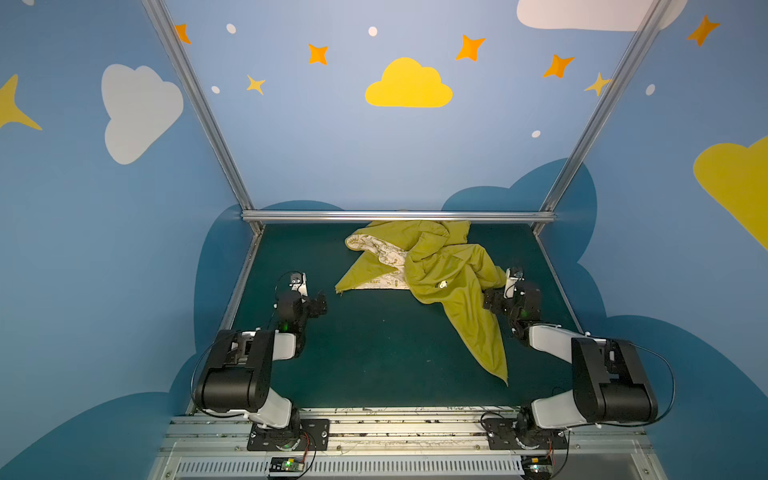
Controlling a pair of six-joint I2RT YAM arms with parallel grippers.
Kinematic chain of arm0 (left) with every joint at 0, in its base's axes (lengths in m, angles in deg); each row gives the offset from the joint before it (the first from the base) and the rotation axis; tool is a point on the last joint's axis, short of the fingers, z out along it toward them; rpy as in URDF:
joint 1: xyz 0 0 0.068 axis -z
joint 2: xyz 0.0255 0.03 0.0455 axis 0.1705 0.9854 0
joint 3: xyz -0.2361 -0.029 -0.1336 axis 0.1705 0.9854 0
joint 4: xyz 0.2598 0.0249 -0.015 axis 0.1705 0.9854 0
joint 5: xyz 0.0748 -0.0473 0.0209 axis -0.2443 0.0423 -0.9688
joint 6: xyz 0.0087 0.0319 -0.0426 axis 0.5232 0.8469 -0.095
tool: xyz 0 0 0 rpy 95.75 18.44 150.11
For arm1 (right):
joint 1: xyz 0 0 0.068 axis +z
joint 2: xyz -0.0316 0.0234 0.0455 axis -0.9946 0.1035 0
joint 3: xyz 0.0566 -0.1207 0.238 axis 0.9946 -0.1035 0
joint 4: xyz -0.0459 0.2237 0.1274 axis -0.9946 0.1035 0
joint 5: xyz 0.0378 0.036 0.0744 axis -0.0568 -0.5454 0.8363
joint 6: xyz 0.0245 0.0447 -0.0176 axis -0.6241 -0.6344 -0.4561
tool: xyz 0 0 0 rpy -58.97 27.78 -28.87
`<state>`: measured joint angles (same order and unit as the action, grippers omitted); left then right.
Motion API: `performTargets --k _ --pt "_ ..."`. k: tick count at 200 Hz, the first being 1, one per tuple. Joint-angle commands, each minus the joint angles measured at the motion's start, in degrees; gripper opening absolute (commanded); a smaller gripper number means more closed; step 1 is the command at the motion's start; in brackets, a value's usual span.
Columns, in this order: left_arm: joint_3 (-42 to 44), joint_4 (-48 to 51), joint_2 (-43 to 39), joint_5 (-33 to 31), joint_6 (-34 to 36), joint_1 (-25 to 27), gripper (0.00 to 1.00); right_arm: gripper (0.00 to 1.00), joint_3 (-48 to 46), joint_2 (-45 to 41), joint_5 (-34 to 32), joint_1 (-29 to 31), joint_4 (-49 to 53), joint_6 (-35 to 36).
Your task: Zip up the jacket
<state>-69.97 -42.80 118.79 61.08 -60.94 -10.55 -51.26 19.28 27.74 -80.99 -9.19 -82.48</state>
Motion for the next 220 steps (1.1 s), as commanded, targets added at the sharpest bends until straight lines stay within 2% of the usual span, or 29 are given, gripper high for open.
performTargets --k 1,196,204,213,220 --pt "-0.6 0.3 -1.1 -0.5 0.9 0.2 0.99 0.98 0.5 -0.4 0.1 0.0 0.0 -0.4" --pt "-0.6 0.3 -1.2 -0.6 0.9 0.2 0.99 0.99 0.3 -0.5 0.1 -0.1 -0.1 -0.4" --pt "-0.4 0.0 -1.2 -0.6 0.8 0.2 0.99 0.98 0.3 -1.3 0.3 0.2 -1.1 2.3" --pt "-0.7 -1.8 -1.9 -0.4 2.0 0.6 0.99 0.98 1.0 -3.9 1.0 0.3 0.9 3.2" --pt "-1.9 2.9 -4.6 -1.3 2.8 1.8 0.99 0.99 2.6 -6.6 1.8 0.4 6.1 3.5"
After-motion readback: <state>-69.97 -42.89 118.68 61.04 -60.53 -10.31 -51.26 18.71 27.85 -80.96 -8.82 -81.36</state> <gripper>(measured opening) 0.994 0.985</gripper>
